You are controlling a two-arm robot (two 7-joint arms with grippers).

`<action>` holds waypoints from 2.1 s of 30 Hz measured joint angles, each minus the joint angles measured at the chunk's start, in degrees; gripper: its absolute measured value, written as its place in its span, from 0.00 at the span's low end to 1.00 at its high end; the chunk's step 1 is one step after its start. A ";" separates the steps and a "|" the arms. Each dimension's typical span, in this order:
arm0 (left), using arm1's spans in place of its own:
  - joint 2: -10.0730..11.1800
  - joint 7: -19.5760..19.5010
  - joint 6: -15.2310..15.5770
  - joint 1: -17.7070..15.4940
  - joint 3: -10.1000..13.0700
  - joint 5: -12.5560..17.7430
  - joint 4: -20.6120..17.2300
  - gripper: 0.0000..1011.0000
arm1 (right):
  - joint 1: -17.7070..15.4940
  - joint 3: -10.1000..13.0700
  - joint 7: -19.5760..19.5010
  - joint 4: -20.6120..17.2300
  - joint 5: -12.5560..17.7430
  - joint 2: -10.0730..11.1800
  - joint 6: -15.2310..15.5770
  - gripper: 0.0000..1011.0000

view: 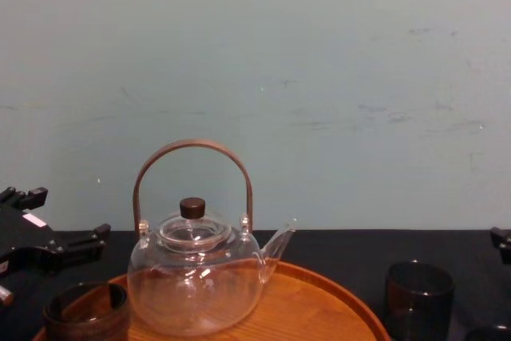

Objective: Pick up the glass from the table and place it on the tray.

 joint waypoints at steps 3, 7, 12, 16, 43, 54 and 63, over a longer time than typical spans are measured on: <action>0.00 0.00 0.00 0.00 0.00 0.00 0.00 0.99 | 0.00 0.00 0.00 0.00 0.00 0.00 0.00 0.99; 0.00 0.00 0.00 0.00 0.00 0.00 0.00 0.99 | 0.00 0.00 0.00 0.00 0.00 0.00 0.00 0.99; 0.00 0.00 0.00 0.00 0.00 0.00 0.00 0.99 | 0.00 0.00 0.00 0.00 0.00 0.00 0.00 0.99; 0.00 0.00 0.00 0.00 0.00 0.00 0.00 0.99 | 0.00 0.00 0.00 0.00 0.00 0.00 0.00 0.99; 0.00 0.00 0.00 0.00 0.00 0.00 0.00 0.99 | 0.00 0.00 0.00 0.00 0.00 0.00 0.00 0.99; 0.00 0.00 0.00 0.00 0.00 0.00 0.00 0.99 | 0.00 0.00 0.00 0.00 0.00 0.00 0.00 0.99; 0.00 0.00 0.00 0.00 0.00 0.00 0.00 0.99 | 0.00 0.00 0.00 0.00 0.00 0.00 0.00 0.99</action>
